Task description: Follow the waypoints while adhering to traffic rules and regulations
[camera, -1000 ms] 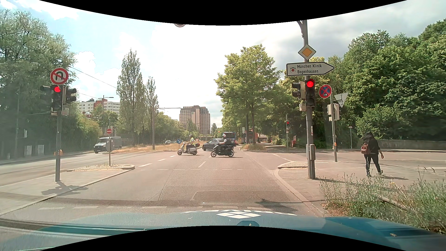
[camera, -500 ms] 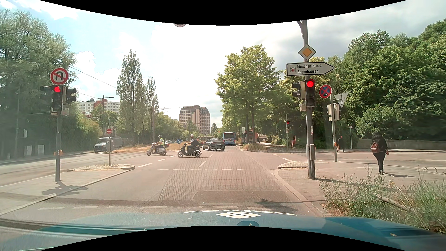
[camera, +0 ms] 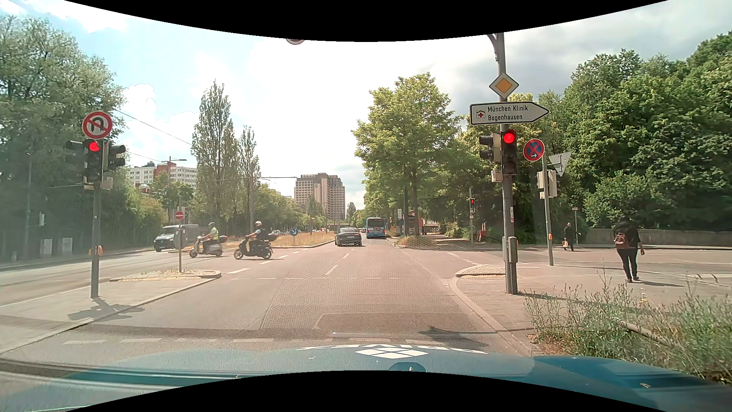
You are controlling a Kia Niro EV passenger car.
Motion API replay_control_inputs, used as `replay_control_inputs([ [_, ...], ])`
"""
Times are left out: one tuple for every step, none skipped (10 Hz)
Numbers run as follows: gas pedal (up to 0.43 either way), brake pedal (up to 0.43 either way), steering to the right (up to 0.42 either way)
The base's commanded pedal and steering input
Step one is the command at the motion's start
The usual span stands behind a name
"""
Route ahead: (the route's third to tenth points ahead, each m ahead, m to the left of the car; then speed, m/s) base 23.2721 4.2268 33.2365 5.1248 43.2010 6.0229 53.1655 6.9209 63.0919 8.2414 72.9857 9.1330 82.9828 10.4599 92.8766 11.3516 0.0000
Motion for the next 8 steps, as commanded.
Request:
replay_control_inputs([
  [0.0,0.28,-0.009],
  [0.0,0.274,-0.008],
  [0.0,0.274,-0.008],
  [0.0,0.274,-0.008],
  [0.0,0.274,-0.008],
  [0.0,0.28,-0.008],
  [0.0,0.274,-0.008],
  [0.0,0.28,-0.008],
])
